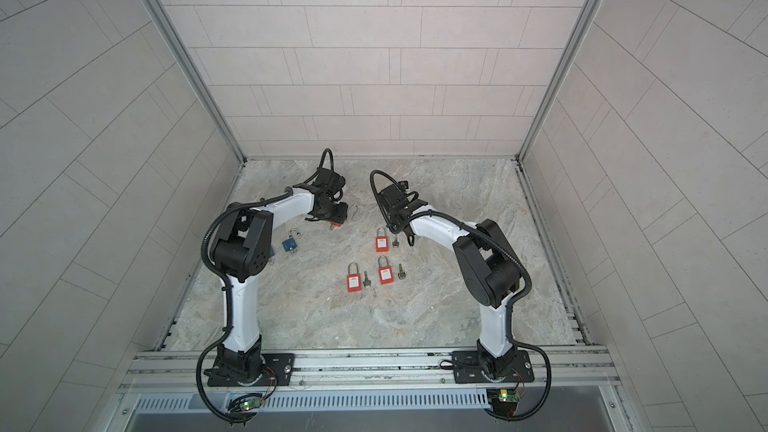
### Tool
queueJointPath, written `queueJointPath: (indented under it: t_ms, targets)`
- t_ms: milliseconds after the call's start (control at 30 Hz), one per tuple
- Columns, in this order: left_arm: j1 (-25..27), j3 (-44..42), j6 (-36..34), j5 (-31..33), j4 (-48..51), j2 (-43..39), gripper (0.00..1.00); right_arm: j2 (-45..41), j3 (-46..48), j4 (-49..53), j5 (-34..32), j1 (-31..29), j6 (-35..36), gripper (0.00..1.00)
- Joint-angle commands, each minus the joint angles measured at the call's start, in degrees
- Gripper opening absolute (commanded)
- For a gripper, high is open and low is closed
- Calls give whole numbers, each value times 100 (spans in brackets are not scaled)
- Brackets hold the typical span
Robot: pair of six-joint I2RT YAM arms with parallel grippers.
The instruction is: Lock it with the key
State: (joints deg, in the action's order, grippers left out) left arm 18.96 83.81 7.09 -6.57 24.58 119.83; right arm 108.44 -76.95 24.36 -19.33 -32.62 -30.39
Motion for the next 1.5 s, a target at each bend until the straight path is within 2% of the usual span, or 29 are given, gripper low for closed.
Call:
queueJointPath:
  t_ms: [0,567,867,1300,1467]
  targets:
    - [29,-498,694,134,-72,-434,49,-137,44,19,62,-14,71,82]
    - [141,-2791,3411,727,-1153,-2386,46,-360,-160,276,902,-236,726,79]
    - [283,-3239,4380,572,-1472,-2478,46,-307,-415,590,1296,-286,854,77]
    - [451,-3265,4893,397,-1548,-2315,47,-209,-738,1000,1380,-501,874,76]
    - [450,-3180,4834,398,-1526,-2399,57,-184,-863,1128,1625,-531,816,78]
